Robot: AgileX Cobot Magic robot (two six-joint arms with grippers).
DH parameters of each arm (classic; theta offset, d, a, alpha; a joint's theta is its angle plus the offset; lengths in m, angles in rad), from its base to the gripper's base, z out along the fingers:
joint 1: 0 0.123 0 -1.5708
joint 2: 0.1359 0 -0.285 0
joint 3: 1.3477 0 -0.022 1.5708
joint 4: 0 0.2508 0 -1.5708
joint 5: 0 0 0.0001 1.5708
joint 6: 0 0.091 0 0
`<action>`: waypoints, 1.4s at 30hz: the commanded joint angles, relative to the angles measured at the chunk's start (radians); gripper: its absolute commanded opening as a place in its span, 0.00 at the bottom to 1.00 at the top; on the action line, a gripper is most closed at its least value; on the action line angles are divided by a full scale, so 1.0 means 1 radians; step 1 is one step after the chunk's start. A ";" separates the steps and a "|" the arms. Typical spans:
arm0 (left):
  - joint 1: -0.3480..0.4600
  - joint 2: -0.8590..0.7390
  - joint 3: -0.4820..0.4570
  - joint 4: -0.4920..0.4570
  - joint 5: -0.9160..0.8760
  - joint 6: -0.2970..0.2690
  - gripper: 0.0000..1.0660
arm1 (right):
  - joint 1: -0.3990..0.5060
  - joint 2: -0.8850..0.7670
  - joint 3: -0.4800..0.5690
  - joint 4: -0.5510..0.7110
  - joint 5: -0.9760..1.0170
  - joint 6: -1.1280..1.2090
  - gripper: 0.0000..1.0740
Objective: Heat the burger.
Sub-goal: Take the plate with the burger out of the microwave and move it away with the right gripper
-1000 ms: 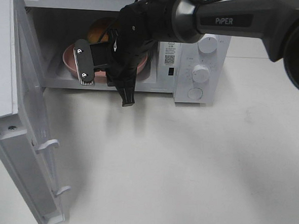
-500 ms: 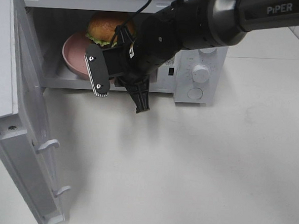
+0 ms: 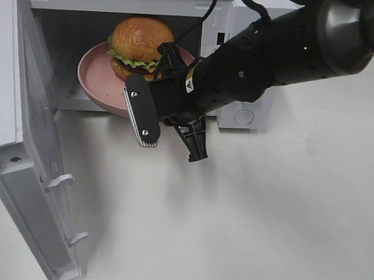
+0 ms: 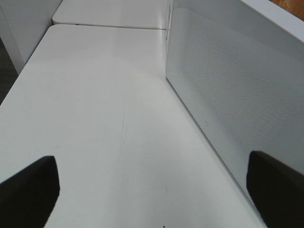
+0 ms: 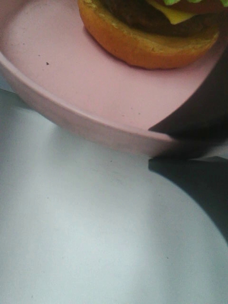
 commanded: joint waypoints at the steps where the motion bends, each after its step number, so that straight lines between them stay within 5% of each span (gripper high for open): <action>1: 0.001 -0.017 -0.001 0.002 -0.001 -0.004 0.94 | -0.002 -0.070 0.051 -0.009 -0.059 -0.003 0.00; 29: 0.001 -0.017 -0.001 0.002 -0.001 -0.004 0.94 | -0.002 -0.486 0.495 -0.038 -0.086 -0.002 0.00; 42: 0.001 -0.017 -0.001 0.002 -0.001 -0.004 0.94 | -0.002 -0.617 0.591 -0.038 -0.018 0.002 0.00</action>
